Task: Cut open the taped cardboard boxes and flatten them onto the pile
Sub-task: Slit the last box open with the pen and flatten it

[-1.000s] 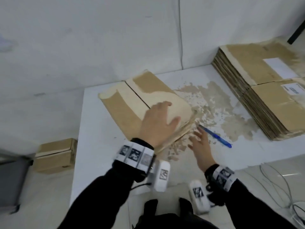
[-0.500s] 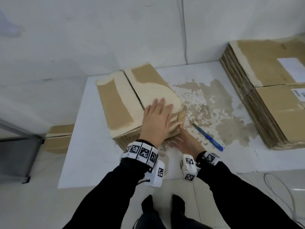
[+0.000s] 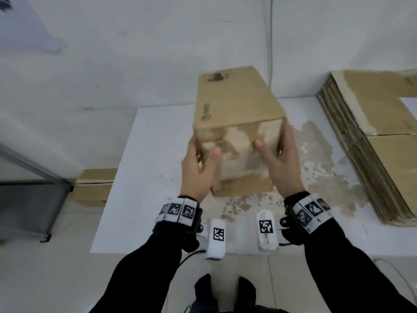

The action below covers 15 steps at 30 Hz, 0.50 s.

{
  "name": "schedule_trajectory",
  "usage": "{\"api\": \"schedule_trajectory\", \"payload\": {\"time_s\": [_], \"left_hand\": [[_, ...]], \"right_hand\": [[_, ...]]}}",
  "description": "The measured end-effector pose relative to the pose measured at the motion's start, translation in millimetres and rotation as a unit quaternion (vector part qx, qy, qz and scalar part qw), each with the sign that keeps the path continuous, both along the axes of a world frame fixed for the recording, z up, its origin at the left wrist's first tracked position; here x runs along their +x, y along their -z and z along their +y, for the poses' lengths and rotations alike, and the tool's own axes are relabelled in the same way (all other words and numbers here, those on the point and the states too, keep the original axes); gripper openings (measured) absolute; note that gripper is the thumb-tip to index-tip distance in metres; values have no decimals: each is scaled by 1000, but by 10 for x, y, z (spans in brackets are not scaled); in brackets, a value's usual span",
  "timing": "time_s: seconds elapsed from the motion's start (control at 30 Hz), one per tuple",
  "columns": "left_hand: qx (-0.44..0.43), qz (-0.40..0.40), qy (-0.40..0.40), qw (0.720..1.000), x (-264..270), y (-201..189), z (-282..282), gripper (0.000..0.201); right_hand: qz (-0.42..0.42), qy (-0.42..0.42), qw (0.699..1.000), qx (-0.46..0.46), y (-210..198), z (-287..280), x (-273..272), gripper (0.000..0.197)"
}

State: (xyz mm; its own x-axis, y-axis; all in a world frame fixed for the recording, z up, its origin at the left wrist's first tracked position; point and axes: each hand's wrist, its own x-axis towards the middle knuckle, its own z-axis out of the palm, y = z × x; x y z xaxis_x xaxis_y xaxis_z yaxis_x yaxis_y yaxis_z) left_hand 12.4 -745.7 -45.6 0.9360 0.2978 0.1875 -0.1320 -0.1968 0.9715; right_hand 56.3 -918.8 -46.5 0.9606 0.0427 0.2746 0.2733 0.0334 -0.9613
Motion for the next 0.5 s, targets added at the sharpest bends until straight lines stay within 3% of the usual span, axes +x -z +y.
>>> {"api": "schedule_trajectory", "payload": {"time_s": [0.07,0.17,0.23,0.3,0.37,0.4,0.47,0.5], "left_hand": [[-33,20,-57,998,-102,94,171,52],[119,-39,-142,982,-252,-12,418,62],[198,-63,-112,972,-203,-156,536,59],[227,33,-93,969,-52,-156,665,58],[257,136,-111,950,32,33,846,53],[267,154,-117,944,5,167,898,49],[281,170,-126,936,-124,369,961,44],[293,168,-131,932,-177,433,954,42]], "right_hand": [[-53,-10,991,-121,-7,128,66,66],[-170,-53,935,-308,139,415,57,68],[-221,-113,895,-370,264,696,-29,65],[-237,-184,876,-377,383,938,-132,59],[-207,-218,878,-371,461,996,-201,51],[-184,-189,896,-357,476,912,-214,46],[-117,-62,939,-318,561,594,-205,37],[-61,16,946,-318,663,357,-184,35]]}}
